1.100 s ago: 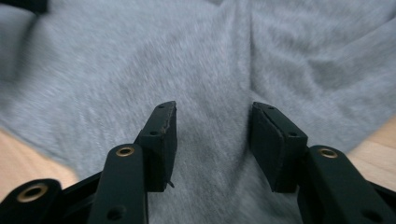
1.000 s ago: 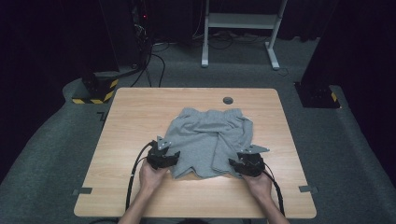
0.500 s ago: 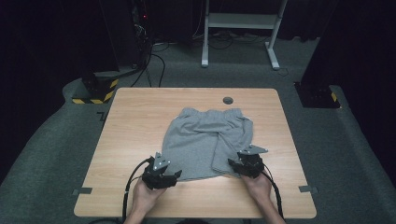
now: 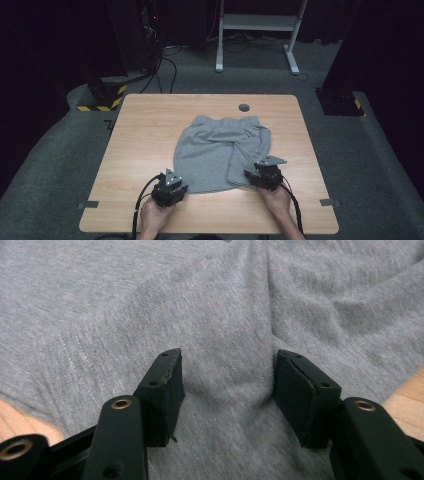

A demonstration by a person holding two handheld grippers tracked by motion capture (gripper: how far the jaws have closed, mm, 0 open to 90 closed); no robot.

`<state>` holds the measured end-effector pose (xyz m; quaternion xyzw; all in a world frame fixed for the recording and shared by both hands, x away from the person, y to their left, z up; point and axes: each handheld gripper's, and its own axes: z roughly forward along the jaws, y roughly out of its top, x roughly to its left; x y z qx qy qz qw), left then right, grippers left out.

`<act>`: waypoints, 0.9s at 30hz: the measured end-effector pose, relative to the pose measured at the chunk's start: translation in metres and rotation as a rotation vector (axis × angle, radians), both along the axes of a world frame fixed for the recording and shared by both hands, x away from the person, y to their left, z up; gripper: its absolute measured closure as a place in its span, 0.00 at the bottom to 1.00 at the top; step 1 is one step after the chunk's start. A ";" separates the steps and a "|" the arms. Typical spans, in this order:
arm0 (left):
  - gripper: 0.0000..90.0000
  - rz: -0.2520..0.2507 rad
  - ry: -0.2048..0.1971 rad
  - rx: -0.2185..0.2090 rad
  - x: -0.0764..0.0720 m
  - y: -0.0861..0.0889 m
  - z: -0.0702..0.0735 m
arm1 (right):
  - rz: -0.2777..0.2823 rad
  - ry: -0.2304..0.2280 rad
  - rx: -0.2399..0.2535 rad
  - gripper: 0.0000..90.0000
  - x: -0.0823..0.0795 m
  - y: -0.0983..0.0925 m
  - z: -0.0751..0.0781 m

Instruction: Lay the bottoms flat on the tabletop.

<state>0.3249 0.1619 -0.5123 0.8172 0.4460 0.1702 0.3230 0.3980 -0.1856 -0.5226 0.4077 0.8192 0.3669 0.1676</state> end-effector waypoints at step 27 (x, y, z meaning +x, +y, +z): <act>0.97 0.134 -0.035 -0.040 0.004 0.062 0.022 | 0.015 -0.017 -0.030 0.49 -0.001 0.003 -0.001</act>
